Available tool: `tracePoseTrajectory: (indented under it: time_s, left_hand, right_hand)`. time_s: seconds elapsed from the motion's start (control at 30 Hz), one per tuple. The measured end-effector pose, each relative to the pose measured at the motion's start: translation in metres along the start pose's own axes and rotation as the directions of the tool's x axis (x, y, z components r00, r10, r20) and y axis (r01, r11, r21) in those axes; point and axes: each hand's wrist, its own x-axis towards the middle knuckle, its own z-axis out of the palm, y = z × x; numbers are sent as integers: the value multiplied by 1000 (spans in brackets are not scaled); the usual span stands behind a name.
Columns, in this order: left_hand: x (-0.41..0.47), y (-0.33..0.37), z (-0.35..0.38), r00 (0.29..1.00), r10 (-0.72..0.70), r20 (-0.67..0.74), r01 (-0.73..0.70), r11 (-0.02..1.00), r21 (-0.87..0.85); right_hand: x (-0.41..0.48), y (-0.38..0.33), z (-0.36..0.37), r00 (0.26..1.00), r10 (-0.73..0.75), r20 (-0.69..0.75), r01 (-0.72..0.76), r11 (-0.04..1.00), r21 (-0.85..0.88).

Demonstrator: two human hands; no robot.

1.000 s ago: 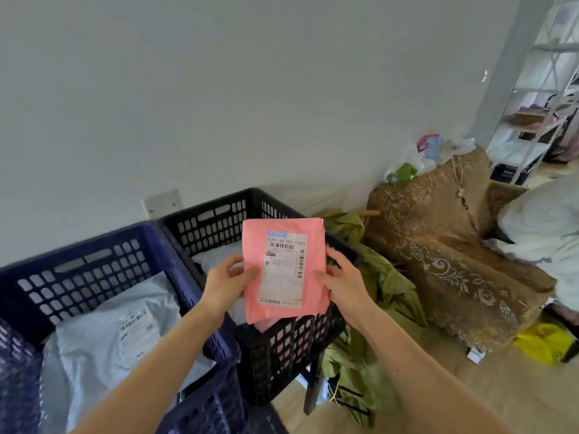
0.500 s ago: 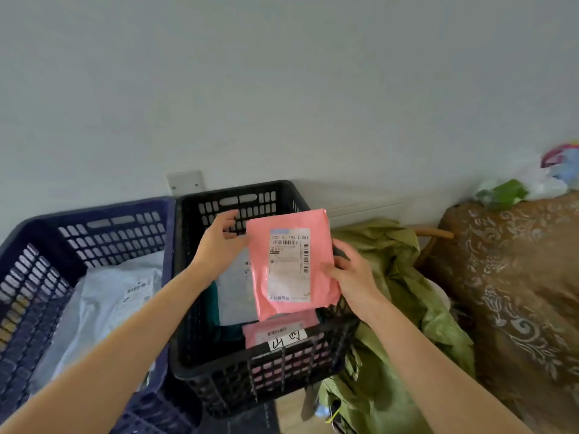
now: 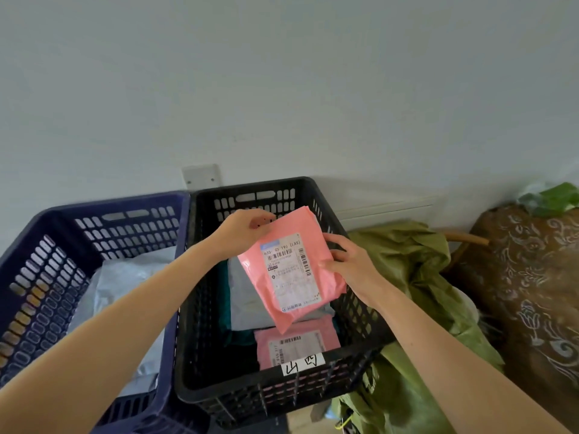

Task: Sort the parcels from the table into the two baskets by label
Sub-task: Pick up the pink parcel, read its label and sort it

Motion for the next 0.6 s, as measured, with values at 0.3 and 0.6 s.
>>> tracePoseTrajectory:
  time_s: [0.3, 0.6]
  left_hand:
    - [7, -28, -2, 1000, -19, -14, 17, 994, -103]
    - [15, -53, 1, 961, -182, -206, 113, 945, -307]
  right_hand:
    - [20, -10, 17, 999, 7, 32, -4, 995, -98]
    - [38, 8, 35, 984, 41, -174, -58, 994, -91]
